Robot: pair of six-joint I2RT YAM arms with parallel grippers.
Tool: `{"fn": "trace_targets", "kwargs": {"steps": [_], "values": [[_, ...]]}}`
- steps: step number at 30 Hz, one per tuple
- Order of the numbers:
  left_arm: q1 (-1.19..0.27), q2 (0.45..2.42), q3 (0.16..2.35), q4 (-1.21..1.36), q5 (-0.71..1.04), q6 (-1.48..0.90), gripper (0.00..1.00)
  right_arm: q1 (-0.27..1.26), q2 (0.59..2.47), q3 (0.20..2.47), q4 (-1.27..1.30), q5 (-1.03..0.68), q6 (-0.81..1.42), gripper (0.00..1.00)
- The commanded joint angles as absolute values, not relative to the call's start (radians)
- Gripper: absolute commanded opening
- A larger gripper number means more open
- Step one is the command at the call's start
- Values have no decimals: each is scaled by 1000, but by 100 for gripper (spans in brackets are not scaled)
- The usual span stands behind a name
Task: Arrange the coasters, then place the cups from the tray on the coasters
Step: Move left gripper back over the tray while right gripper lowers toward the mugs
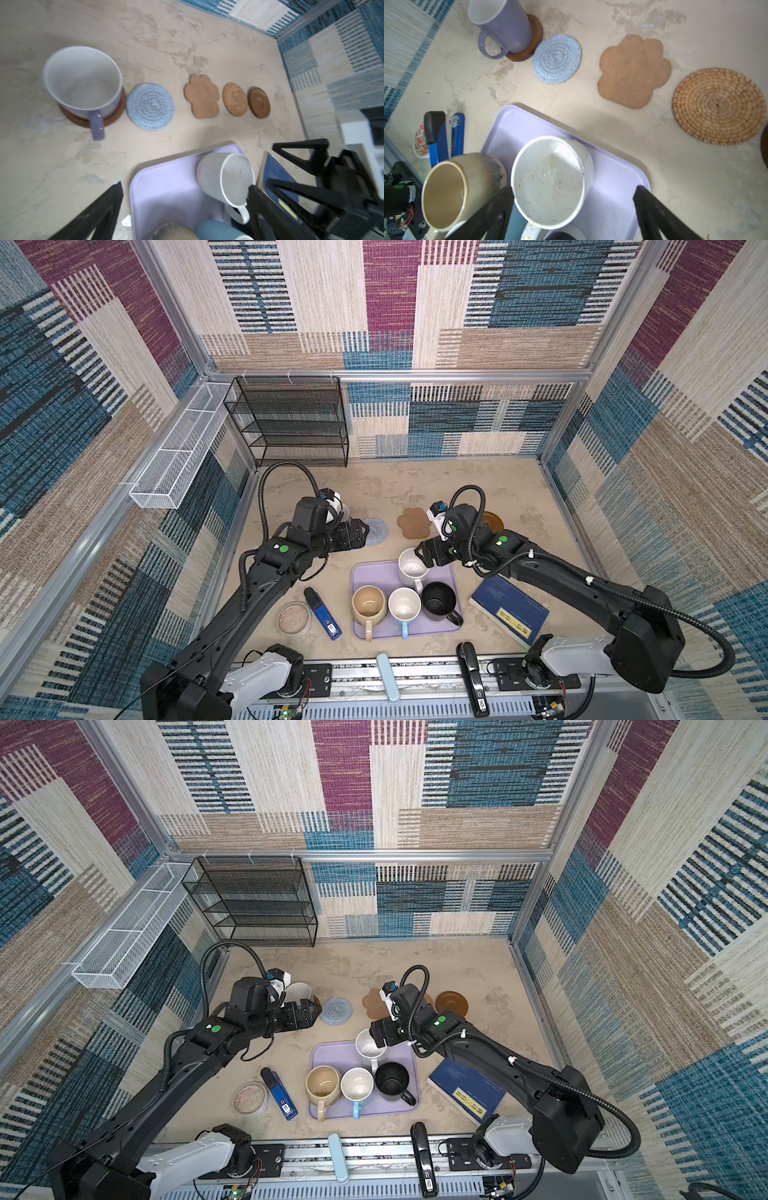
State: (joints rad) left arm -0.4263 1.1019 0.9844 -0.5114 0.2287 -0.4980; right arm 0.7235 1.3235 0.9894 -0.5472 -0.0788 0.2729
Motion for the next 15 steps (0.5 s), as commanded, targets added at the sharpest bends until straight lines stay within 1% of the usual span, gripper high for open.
{"fn": "trace_targets", "kwargs": {"steps": [1, 6, 15], "values": [[-464, 1089, 967, -489, 350, -538, 96, 759, 1300, 984, -622, -78, 303, 90], [-523, 1084, 899, -407, 357, -589, 96, 800, 1334, 967, -611, -73, 328, 86], [-595, 1120, 885, -374, 325, -616, 96, 838, 1384, 953, -584, -52, 359, 82]]}}
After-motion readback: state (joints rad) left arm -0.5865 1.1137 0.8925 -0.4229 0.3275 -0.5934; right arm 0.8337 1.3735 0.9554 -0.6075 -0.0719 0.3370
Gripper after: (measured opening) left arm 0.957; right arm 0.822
